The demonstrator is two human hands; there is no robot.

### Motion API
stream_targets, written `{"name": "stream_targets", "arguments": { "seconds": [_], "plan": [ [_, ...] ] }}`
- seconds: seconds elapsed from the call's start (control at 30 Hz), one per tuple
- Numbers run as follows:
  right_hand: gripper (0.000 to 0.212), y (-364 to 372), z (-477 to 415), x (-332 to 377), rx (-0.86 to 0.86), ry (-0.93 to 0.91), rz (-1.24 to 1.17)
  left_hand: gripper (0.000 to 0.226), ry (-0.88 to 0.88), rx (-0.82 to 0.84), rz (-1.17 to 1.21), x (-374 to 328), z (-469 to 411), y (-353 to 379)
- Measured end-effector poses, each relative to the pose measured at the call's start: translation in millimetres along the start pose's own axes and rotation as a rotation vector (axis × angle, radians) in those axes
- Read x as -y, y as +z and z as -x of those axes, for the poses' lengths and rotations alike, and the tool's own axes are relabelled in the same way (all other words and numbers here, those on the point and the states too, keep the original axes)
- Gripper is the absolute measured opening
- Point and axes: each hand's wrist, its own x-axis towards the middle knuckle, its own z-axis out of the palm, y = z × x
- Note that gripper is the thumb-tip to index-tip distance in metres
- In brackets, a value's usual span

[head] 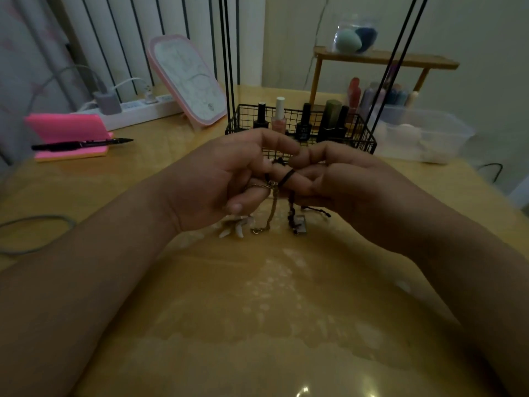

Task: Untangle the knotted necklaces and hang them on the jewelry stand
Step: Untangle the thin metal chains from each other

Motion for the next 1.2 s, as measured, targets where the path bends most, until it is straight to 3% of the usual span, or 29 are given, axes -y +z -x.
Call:
{"name": "stream_targets", "arguments": {
  "seconds": [0.17, 0.33, 0.6, 0.87, 1.1, 1.2],
  "plan": [
    [0.025, -2.2, 4.9, 1.9, 0.141, 0.106, 0.011, 0.036, 0.027, -0.069, -0.027, -1.8, 0.3, -0.5],
    [0.034, -4.5, 9.0, 11.0, 0.154, 0.096, 0.338, 0.025, 0.086, -0.322, -0.271, -3.4, -1.1, 3.7],
    [0.047, -2.6, 11.9, 12.7, 0.429, 0.052, 0.644, 0.020, 0.183, -0.463, -0.220, -4.4, -2.2, 2.2],
    [0.038, -7.2, 13.3, 7.4, 0.561, 0.011, 0.815, 0.020, 0.269, -0.517, 0.008, -10.4, -2.6, -10.0],
    [0.047, -8.0, 15.4, 12.3, 0.558, 0.056, 0.890, 0.027, 0.322, -0.440, 0.152, -12.0, -1.3, -15.3],
    [0.053, 1.1, 11.8, 11.6, 0.306, 0.013, 0.912, 0.029, 0.318, -0.345, 0.181, -13.6, 0.0, -12.4]
  ]
}}
